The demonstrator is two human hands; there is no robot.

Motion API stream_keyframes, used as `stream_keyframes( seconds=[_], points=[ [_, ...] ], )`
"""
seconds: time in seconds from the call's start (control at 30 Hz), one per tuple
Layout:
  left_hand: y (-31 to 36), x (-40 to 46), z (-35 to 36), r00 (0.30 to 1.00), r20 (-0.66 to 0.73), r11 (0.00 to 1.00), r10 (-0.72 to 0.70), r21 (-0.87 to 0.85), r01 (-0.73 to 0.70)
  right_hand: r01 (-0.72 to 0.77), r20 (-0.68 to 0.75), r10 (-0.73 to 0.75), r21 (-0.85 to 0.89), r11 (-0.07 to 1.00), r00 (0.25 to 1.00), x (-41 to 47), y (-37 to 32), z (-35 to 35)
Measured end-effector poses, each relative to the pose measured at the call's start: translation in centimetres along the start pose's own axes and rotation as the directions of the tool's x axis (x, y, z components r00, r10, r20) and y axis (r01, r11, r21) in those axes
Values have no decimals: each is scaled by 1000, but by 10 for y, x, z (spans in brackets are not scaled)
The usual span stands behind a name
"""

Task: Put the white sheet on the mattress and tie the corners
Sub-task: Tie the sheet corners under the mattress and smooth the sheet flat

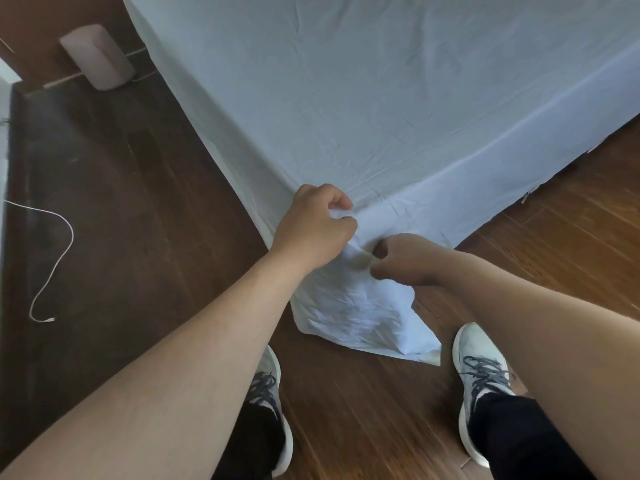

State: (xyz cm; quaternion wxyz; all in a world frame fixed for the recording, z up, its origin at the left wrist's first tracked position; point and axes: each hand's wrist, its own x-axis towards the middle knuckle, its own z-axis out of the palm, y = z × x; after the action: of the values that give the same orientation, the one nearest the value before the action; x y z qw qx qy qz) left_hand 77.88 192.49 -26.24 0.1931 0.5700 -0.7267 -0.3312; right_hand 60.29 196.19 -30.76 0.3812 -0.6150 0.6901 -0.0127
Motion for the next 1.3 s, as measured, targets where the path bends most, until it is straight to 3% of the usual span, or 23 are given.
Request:
stream_keyframes(
  seconds=[0.13,0.33,0.47,0.63,0.77,0.97,1.1,1.17,1.3],
  points=[
    [-2,0,3,999,26,997,22,74,-23,79,-5,-80,-66,995,997,1,-2,12],
    [-5,2,10,999,-12,989,49,141,-47,73,-10,-75,-141,987,997,2,-1,42],
    [-3,5,13,998,-13,980,57,191,-53,139,52,-134,-128,982,990,1,-1,51],
    [-3,7,16,998,-10,969,65,237,-61,180,197,-134,-236,955,971,-5,6,50],
    [-3,7,19,998,-26,978,49,202,-42,190,217,-124,-320,928,968,-3,15,48],
    [-2,3,26,988,-132,996,-82,36,87,176,323,17,-558,811,946,-2,24,29],
    [0,-2,31,964,-173,977,-201,-110,184,138,237,-4,-553,822,972,-1,35,11],
    [-4,-1,35,942,-130,930,-310,-250,271,91,177,1,-508,857,984,0,39,6],
    [-15,6,46,883,86,753,-461,-489,440,26,102,9,-339,941,995,3,49,5]
  ],
)
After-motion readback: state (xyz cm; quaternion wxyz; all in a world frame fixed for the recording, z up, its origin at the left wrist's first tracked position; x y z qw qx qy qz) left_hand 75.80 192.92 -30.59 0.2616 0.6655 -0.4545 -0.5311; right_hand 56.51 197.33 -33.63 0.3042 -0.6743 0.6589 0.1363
